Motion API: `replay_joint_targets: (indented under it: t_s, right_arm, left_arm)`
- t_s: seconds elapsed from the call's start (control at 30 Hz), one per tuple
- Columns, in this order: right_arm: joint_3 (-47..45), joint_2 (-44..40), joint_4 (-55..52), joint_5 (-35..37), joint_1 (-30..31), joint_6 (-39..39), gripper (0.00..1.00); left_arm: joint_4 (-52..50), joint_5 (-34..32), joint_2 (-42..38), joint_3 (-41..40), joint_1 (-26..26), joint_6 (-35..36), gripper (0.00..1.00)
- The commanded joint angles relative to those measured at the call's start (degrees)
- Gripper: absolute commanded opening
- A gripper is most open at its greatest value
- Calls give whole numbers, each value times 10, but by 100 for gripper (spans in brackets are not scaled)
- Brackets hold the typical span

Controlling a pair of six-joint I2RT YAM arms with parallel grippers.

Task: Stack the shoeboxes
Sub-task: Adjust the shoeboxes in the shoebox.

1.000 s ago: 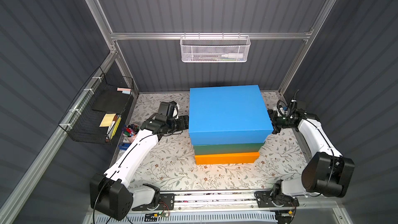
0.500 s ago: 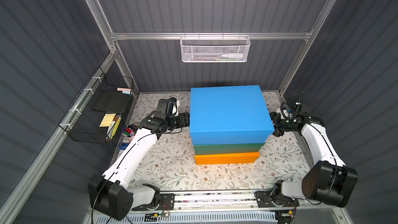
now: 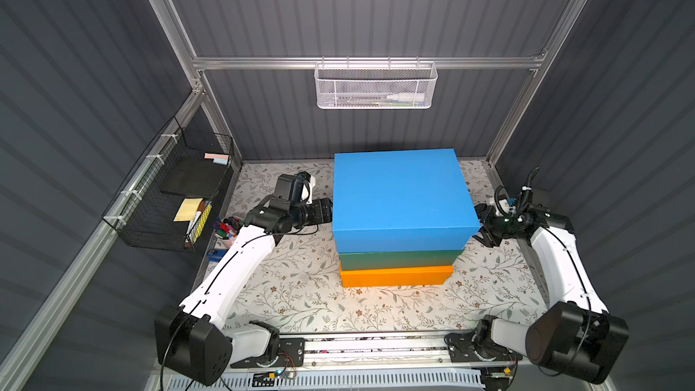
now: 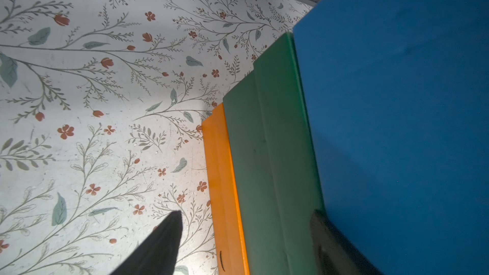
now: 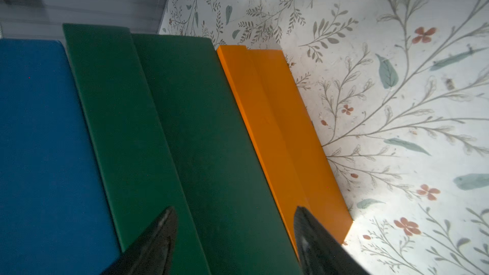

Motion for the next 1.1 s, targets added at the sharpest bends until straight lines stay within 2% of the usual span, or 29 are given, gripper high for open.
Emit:
replay_joint_targets:
  t_s: [0.0, 0.47, 0.8, 1.07]
  right_arm:
    - [-17, -34, -23, -6, -2, 8, 71]
    - [-57, -86, -34, -37, -1, 31, 67]
    - [-89, -128, -42, -27, 1, 39, 65]
    - [-68, -107, -45, -24, 1, 28, 65]
  left_arm:
    - [17, 28, -20, -24, -2, -9, 78]
    - [14, 24, -28, -33, -2, -11, 78]
    - [16, 33, -35, -42, -3, -15, 78]
    - [18, 39, -50, -50, -3, -26, 77]
